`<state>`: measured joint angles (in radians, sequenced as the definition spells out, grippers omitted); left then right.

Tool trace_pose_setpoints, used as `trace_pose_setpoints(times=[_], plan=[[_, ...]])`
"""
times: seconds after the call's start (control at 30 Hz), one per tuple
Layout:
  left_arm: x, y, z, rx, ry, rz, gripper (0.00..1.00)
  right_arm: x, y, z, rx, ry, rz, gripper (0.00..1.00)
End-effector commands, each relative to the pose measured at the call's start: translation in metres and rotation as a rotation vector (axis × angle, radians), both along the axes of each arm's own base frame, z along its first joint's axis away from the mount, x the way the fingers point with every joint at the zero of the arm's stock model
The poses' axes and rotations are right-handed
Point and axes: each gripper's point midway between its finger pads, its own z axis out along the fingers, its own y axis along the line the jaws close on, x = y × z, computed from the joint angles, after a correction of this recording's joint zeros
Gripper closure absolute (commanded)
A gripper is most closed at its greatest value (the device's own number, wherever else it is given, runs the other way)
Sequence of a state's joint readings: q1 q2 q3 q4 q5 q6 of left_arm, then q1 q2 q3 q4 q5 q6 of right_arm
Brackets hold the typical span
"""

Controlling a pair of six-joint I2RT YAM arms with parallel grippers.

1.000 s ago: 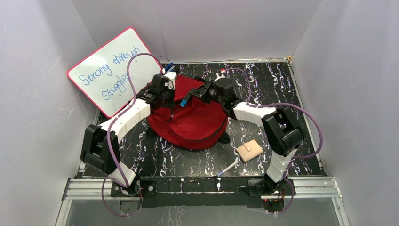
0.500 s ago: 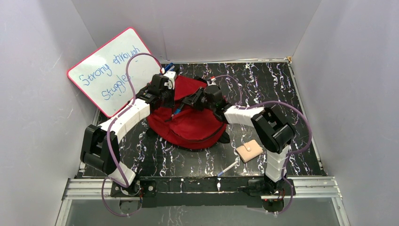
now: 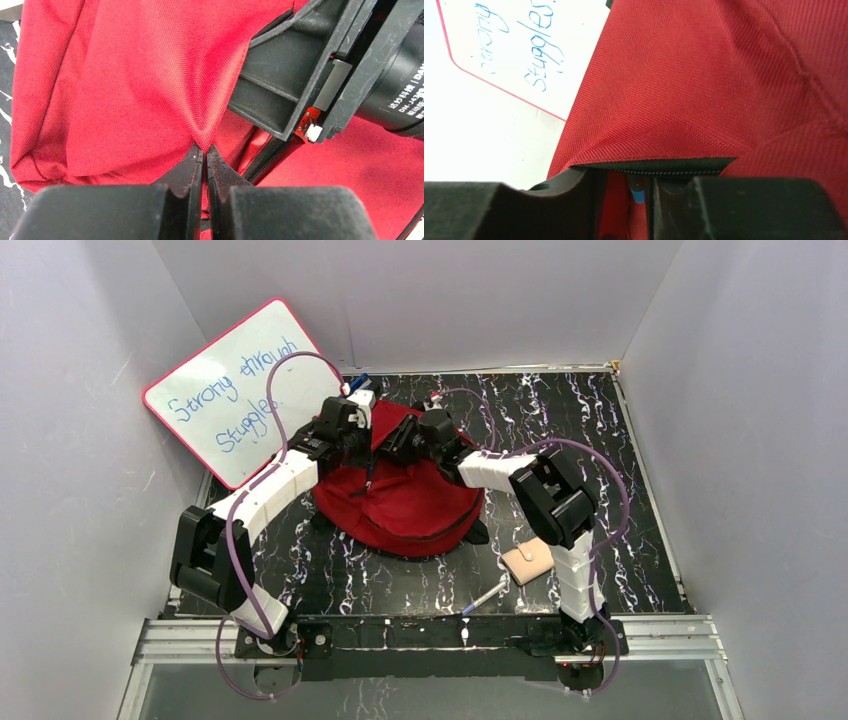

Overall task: Pack the student bag
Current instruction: Place the stationery in the student bag.

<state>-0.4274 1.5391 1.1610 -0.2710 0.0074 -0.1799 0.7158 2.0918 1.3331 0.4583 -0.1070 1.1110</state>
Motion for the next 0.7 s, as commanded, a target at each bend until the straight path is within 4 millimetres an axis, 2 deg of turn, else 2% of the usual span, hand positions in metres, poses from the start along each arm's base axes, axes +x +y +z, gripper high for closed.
trace_pose_setpoints(times=[0.0,0.03,0.17,0.3,0.47,0.53,0.67], plan=[[0.004,-0.003,0.041,-0.054,-0.103,-0.004,1.00,0.018,-0.007,0.047,0.008,-0.137,-0.024,0.56],[0.004,-0.003,0.041,-0.054,-0.103,-0.004,1.00,0.018,-0.012,0.051,-0.006,-0.154,-0.033,0.52],[0.003,-0.004,0.037,-0.052,-0.094,-0.006,1.00,0.005,-0.038,0.043,-0.081,-0.144,-0.048,0.38],[0.004,-0.006,0.034,-0.058,-0.086,-0.013,1.00,-0.015,-0.060,0.048,-0.129,-0.163,-0.028,0.35],[0.003,-0.007,0.033,-0.055,-0.084,-0.023,1.00,-0.045,-0.098,0.073,-0.226,-0.250,-0.018,0.35],[0.001,-0.009,0.032,-0.056,-0.079,-0.046,0.98,-0.056,-0.118,0.083,-0.282,-0.276,-0.042,0.35],[-0.003,-0.016,0.040,-0.080,-0.079,-0.070,0.56,-0.083,-0.169,0.091,-0.396,-0.290,-0.121,0.35]])
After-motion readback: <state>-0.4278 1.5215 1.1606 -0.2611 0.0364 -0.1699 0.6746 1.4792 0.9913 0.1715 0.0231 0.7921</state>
